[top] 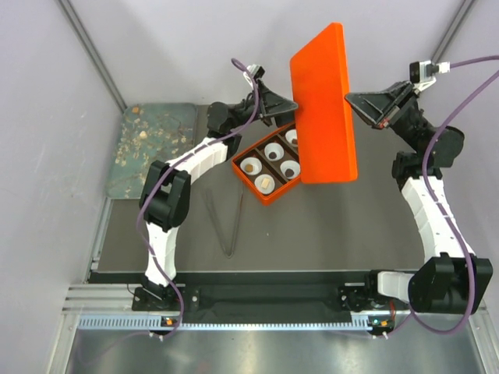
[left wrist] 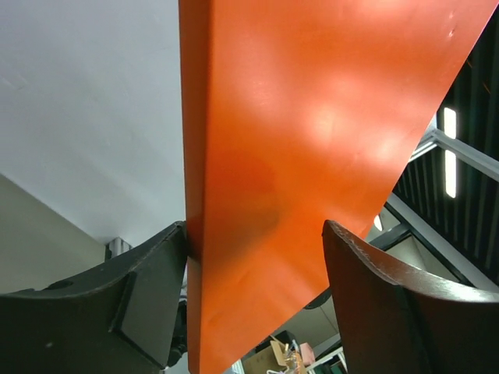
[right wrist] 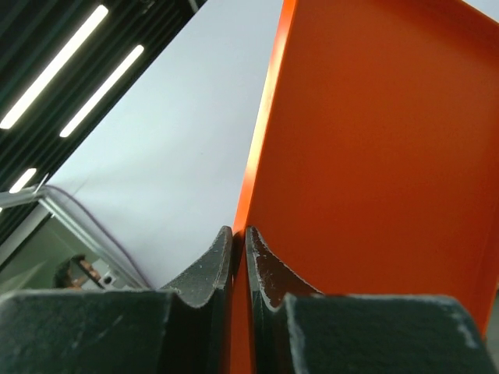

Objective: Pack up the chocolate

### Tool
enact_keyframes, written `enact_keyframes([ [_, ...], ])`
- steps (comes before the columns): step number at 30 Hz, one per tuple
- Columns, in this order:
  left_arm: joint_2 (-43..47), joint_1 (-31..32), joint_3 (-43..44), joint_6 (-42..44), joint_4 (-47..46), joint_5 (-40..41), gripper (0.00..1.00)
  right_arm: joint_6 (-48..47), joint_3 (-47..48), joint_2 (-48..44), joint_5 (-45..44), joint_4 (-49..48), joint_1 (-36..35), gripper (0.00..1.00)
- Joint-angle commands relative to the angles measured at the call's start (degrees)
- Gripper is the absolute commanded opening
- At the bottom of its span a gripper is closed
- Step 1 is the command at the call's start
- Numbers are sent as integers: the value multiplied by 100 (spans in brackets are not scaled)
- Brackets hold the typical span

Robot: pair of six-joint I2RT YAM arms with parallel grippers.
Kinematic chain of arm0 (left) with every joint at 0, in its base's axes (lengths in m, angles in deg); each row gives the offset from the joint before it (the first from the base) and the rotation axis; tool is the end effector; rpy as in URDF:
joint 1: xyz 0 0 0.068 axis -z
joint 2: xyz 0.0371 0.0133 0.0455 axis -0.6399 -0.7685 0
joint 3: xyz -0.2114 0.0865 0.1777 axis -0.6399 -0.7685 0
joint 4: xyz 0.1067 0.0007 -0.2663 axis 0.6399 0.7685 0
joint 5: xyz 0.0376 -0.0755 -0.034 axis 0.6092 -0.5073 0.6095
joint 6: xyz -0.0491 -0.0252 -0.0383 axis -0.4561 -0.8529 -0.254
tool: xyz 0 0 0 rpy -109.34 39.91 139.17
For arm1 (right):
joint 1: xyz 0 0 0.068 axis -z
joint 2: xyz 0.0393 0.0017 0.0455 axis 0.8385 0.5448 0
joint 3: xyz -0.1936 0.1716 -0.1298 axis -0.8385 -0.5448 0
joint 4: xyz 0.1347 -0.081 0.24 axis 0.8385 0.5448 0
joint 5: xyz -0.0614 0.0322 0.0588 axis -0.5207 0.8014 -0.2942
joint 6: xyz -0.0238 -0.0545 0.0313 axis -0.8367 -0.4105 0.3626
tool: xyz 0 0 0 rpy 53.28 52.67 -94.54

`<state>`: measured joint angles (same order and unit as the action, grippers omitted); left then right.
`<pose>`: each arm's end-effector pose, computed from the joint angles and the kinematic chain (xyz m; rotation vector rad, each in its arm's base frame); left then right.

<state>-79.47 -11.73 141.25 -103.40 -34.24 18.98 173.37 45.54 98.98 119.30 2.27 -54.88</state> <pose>0.4261 -0.2751 0.3797 0.3247 1.4696 -2.2920 0.2760 0.0318 0.4934 -0.1044 1.2372 1.7644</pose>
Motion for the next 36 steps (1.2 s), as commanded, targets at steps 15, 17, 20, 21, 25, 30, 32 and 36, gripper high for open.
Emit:
enact_keyframes([
  [15, 398, 288, -4, -298, -3001, 31, 60, -3452, -718, -73, 149, 3642, 510, 11],
  [17, 328, 288, -4, -333, -3001, 66, 60, -3496, -648, -117, 263, 3695, 519, 16],
  [20, 266, 288, -4, -351, -3009, 127, 60, -3925, -420, -248, 264, 4229, 527, 22],
  [21, 257, 288, -4, -360, -3001, 136, 59, -4258, -332, -258, 211, 4683, 527, 23],
  [25, 213, 288, -4, -377, -3001, 180, 59, -4709, -112, -302, 202, 5241, 527, 22],
  [30, 204, 288, 32, -386, -2992, 171, 55, -4902, -190, -310, 307, 5374, 519, 19],
  [32, 204, 288, 32, -404, -2992, 154, 49, -4920, -217, -328, 316, 5374, 519, 20],
  [36, 204, 288, 49, -500, -2992, 127, 38, -4815, -304, -258, 613, 5190, 510, 24],
])
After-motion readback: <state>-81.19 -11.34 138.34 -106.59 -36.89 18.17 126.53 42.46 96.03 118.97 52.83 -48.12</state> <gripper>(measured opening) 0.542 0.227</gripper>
